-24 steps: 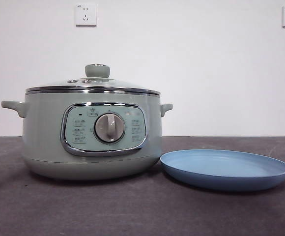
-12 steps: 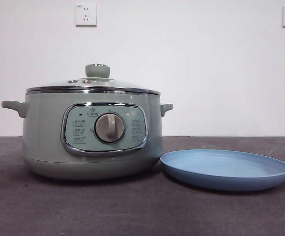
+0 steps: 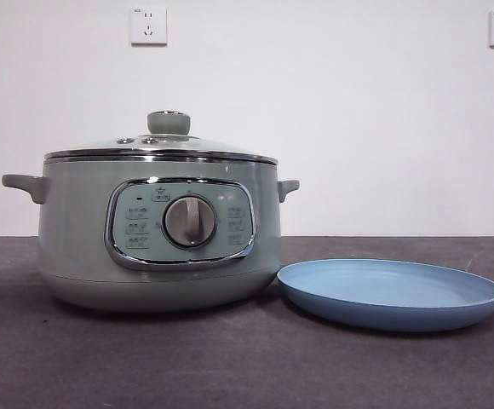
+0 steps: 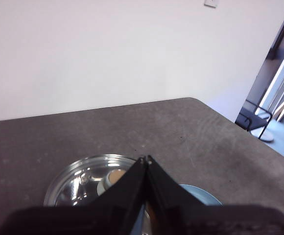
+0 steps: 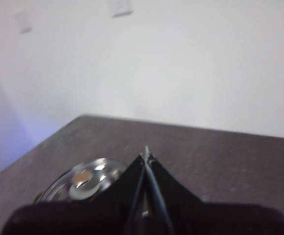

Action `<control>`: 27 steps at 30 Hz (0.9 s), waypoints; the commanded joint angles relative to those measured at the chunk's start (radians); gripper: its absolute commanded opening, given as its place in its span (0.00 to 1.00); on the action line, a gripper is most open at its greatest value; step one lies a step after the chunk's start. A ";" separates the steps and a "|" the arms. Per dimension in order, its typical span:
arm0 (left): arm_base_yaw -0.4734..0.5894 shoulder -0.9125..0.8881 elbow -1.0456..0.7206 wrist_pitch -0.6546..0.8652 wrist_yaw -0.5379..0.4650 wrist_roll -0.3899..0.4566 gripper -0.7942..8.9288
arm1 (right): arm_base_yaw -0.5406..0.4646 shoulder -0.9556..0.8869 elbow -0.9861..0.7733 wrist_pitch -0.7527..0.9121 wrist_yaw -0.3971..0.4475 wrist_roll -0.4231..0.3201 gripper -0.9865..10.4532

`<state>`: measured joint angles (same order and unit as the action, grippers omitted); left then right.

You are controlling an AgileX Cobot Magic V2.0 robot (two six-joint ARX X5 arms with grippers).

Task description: Take the potato out from the steamer,put the potato on the plate,close the lid

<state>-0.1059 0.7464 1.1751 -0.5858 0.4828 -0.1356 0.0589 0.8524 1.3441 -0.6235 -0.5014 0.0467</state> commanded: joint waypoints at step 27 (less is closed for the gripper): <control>-0.067 0.354 0.399 -0.326 0.061 0.161 0.53 | 0.200 0.465 0.446 -0.466 -0.006 -0.298 0.61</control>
<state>-0.1707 1.1007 1.5723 -0.9230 0.5438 0.0334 0.2562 1.3216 1.7859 -1.0985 -0.5083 -0.2573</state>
